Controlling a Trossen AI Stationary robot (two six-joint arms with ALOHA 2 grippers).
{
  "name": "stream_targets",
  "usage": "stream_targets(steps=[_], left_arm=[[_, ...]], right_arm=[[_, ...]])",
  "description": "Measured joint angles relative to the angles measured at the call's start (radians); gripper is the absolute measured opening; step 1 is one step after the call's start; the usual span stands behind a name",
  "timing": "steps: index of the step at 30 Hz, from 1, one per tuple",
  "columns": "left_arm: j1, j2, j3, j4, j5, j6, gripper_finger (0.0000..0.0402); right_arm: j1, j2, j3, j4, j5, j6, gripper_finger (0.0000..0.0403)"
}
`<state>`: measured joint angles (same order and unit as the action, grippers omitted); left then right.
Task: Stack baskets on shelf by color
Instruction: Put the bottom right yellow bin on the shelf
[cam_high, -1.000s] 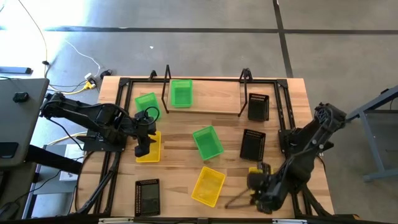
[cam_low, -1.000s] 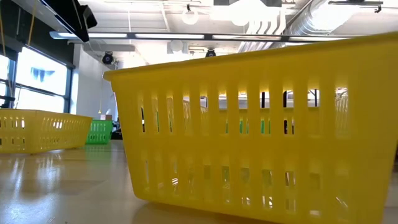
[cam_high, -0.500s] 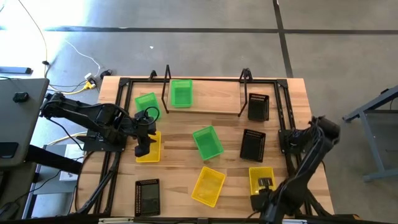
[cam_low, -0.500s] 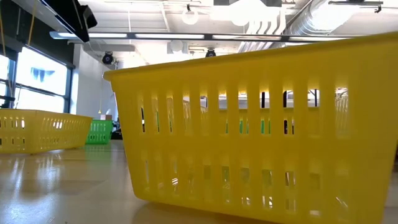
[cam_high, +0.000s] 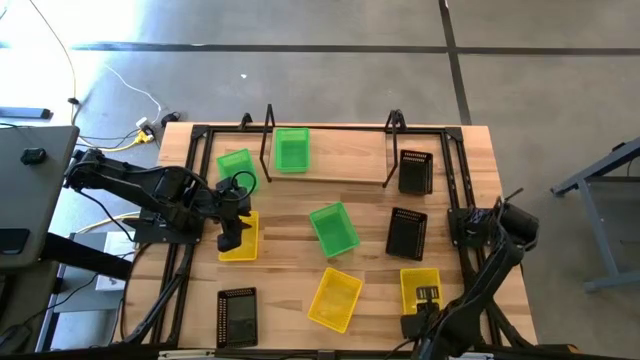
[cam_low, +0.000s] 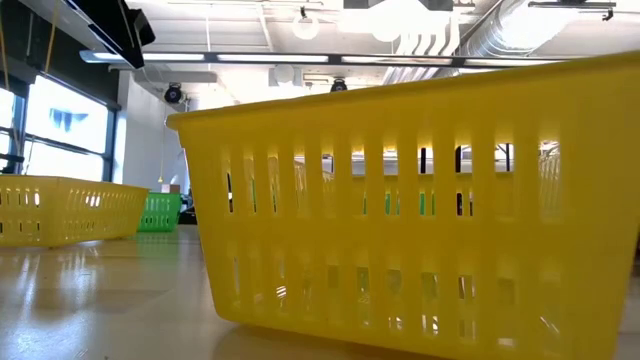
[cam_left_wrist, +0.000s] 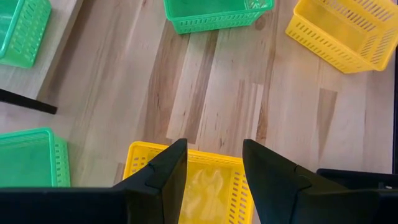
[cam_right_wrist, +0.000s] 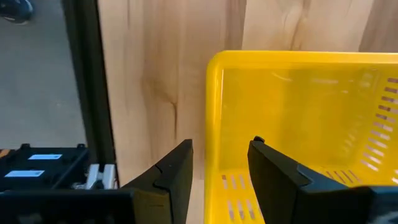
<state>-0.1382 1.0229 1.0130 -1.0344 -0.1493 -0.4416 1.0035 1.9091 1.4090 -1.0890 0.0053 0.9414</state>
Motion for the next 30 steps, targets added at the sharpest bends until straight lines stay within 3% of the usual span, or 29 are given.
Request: stream_targets(steps=[13, 27, 30], left_arm=[[0.0, 0.0, 0.0, 0.0, 0.0, 0.0, 0.0145], [0.0, 0.0, 0.0, 0.0, 0.0, 0.0, 0.0145], [0.0, 0.0, 0.0, 0.0, 0.0, 0.0, 0.0145]], right_arm=[[0.0, 0.043, 0.0, 0.007, -0.013, 0.001, 0.0135], [-0.002, 0.043, 0.0, 0.042, -0.009, 0.001, 0.0009], [-0.002, 0.043, 0.0, 0.041, -0.009, 0.008, 0.0008]])
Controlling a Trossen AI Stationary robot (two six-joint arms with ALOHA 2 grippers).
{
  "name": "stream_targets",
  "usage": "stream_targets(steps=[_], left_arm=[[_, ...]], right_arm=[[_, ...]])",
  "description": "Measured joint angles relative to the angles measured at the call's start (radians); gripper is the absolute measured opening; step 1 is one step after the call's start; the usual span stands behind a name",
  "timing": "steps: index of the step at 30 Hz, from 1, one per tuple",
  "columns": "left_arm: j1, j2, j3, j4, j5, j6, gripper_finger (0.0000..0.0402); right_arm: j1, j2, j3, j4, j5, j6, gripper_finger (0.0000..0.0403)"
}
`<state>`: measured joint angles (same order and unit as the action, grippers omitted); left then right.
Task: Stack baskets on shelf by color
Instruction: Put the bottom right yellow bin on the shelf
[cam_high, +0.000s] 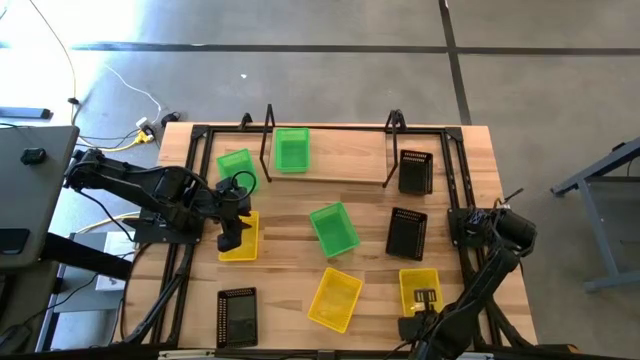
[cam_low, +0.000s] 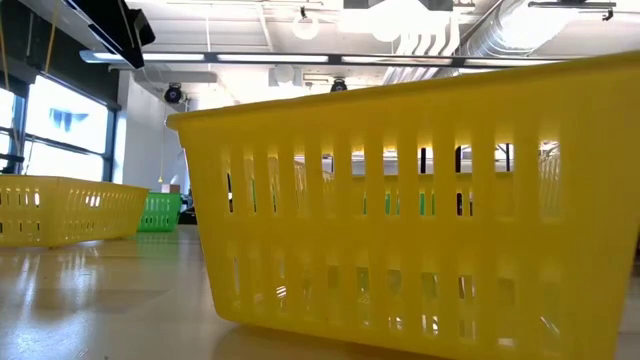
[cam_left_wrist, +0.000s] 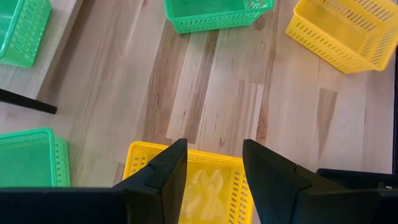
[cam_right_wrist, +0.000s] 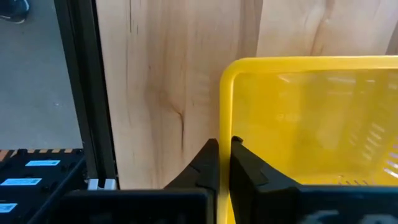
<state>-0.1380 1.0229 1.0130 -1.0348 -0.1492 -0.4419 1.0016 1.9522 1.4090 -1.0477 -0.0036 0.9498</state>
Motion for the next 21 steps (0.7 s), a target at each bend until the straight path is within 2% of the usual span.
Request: stream_targets(steps=[9, 21], left_arm=[[0.0, 0.0, 0.0, 0.0, 0.0, 0.007, 0.0145], [0.0, 0.0, 0.0, 0.0, 0.0, -0.001, 0.0145]], right_arm=[[0.0, 0.0, 0.024, 0.005, -0.045, 0.087, 0.0002], [-0.008, 0.0, 0.189, -0.054, 0.049, 0.174, 0.0]])
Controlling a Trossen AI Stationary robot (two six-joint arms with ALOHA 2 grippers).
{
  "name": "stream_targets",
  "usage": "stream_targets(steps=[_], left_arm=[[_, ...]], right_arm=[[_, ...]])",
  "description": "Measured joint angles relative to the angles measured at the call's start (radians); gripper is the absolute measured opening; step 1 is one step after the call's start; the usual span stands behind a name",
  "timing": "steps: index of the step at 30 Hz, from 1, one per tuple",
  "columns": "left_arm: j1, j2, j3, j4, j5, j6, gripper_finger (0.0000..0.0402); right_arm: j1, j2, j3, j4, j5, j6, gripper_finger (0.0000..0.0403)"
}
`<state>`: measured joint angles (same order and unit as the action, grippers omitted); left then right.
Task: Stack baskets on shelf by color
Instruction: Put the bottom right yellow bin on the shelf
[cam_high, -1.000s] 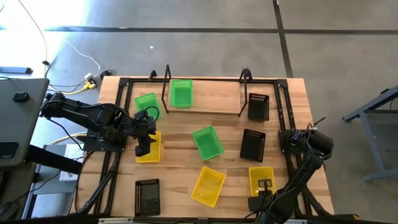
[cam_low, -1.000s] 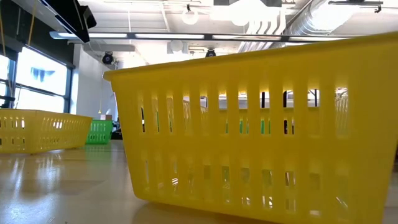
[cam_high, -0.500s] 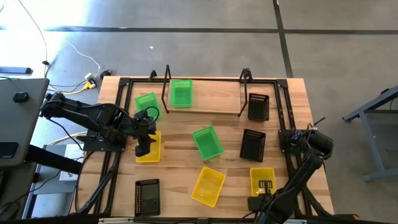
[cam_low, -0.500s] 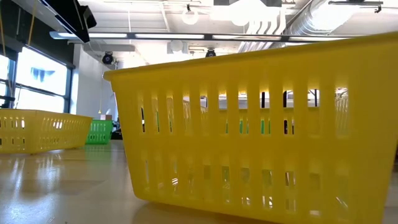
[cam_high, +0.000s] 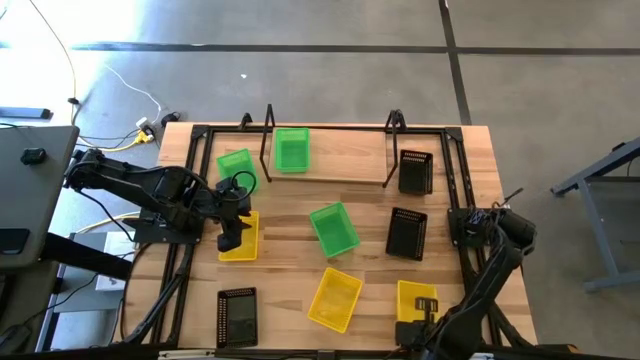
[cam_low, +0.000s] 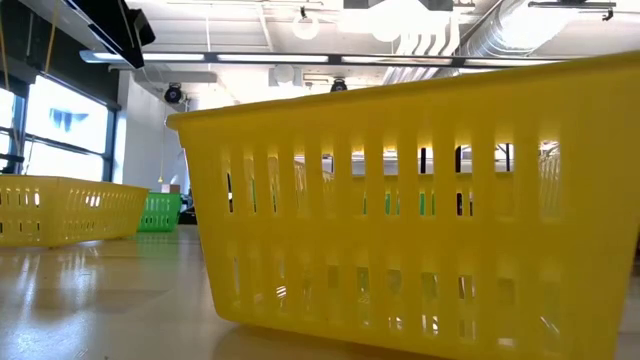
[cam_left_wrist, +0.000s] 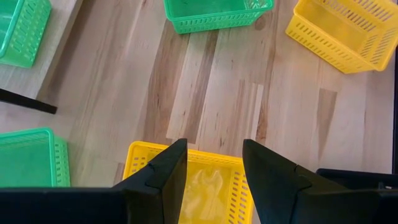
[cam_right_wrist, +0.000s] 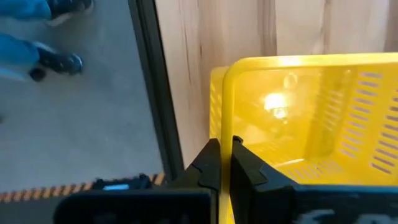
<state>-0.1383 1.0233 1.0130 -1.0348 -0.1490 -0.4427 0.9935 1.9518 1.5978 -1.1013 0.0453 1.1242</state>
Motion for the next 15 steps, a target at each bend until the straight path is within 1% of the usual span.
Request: stream_targets(steps=[15], left_arm=[[0.0, 0.0, 0.0, 0.0, -0.003, -0.001, 0.0145]], right_arm=[[-0.067, 0.0, 0.222, -0.13, 0.158, -0.027, 0.0]])
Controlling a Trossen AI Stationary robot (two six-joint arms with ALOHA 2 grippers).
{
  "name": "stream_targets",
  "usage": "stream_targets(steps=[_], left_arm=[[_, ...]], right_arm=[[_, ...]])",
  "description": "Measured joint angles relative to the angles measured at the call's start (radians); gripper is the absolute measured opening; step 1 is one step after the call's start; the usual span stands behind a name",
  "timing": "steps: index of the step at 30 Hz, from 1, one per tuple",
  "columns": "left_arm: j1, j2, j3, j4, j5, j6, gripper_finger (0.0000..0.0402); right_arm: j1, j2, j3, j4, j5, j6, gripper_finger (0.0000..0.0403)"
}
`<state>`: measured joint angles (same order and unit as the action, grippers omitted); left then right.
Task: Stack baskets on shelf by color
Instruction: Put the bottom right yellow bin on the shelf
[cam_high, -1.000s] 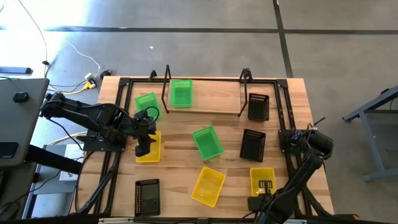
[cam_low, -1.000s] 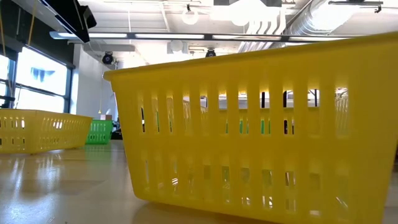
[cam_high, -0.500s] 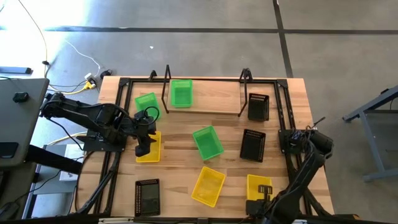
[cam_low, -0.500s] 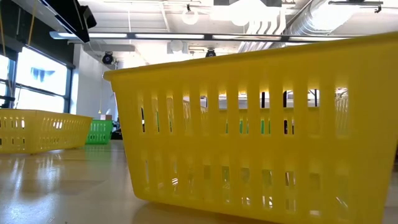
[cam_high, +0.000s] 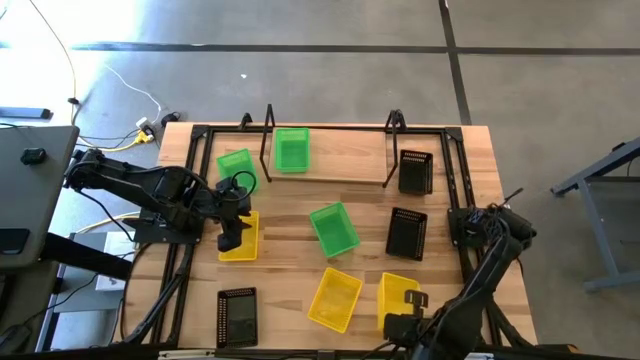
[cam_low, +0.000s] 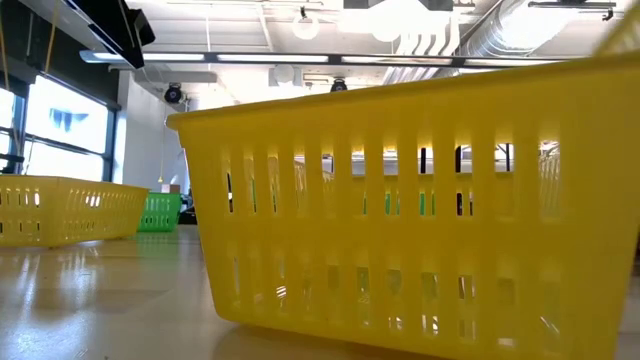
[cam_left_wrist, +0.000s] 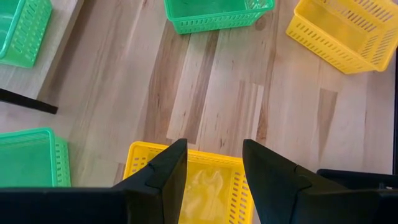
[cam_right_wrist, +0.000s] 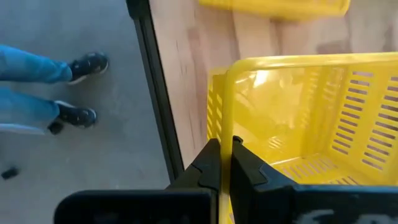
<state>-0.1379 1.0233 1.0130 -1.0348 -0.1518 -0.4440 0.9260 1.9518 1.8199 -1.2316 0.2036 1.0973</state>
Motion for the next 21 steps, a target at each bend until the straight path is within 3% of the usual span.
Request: stream_targets(steps=[10, 21], left_arm=[[0.0, 0.0, 0.0, 0.0, -0.054, -0.052, 0.0145], [0.001, 0.0, 0.0, 0.0, -0.124, -0.113, 0.0145]], right_arm=[[-0.11, -0.001, 0.125, -0.087, 0.136, -0.176, 0.0], [-0.33, -0.001, 0.132, -0.117, 0.242, -0.443, 0.0]])
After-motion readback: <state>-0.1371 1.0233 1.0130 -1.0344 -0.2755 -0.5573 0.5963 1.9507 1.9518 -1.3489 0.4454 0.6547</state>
